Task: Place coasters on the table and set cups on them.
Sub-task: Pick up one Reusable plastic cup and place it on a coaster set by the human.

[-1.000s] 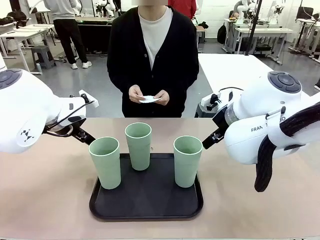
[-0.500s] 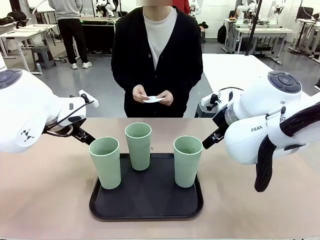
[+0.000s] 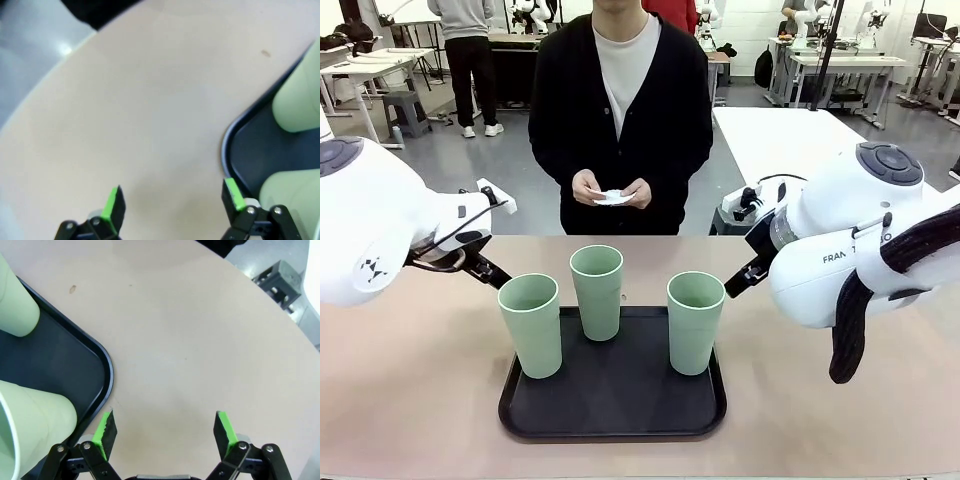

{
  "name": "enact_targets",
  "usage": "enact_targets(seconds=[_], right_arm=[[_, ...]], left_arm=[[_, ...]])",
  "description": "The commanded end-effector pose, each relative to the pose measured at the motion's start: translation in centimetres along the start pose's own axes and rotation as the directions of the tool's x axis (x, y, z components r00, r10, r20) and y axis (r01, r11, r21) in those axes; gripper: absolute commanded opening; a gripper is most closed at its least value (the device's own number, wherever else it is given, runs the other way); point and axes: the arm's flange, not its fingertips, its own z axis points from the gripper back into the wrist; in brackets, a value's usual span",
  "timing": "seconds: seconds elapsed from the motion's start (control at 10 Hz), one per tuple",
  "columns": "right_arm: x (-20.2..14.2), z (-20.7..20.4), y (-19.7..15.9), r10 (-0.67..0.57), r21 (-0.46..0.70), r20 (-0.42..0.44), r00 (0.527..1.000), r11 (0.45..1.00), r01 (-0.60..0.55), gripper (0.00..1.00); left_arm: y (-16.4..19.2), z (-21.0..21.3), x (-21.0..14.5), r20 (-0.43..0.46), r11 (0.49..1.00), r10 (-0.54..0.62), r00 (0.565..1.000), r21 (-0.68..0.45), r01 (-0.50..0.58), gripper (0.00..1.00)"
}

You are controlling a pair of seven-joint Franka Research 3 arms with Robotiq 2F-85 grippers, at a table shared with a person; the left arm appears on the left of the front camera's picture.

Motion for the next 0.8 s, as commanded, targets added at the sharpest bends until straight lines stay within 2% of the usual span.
enact_targets(seconds=[0.0,0.2,0.3,0.4,0.5,0.7], right_arm=[[1.1,4.5,0.5,-0.044,-0.027,-0.055,0.998,0.999,0.043,1.00],[-0.2,9.0,1.4,-0.064,0.002,-0.150,0.987,0.998,0.065,1.00],[-2.3,11.2,3.2,-0.058,0.067,-0.223,0.973,0.995,0.075,1.00],[-4.6,13.0,5.2,-0.057,0.057,-0.306,0.950,0.995,0.078,1.00],[-6.1,14.4,6.8,-0.059,0.018,-0.340,0.939,0.997,0.069,1.00],[-8.1,16.4,8.5,-0.091,-0.116,-0.332,0.939,0.992,0.055,1.00]], left_arm=[[1.3,5.9,0.9,0.030,0.995,0.041,0.999,0.087,-0.044,1.00],[0.4,10.9,0.1,-0.041,1.000,0.020,0.999,0.001,-0.020,1.00],[-0.5,12.2,-0.9,-0.117,0.995,-0.015,0.993,-0.100,0.003,1.00],[-2.2,13.6,-3.0,-0.216,0.980,-0.055,0.975,-0.196,0.011,1.00],[-3.6,15.4,-5.2,-0.286,0.979,-0.079,0.955,-0.204,0.020,1.00],[-5.3,16.9,-6.5,-0.307,0.993,-0.031,0.951,-0.114,-0.004,1.00]])
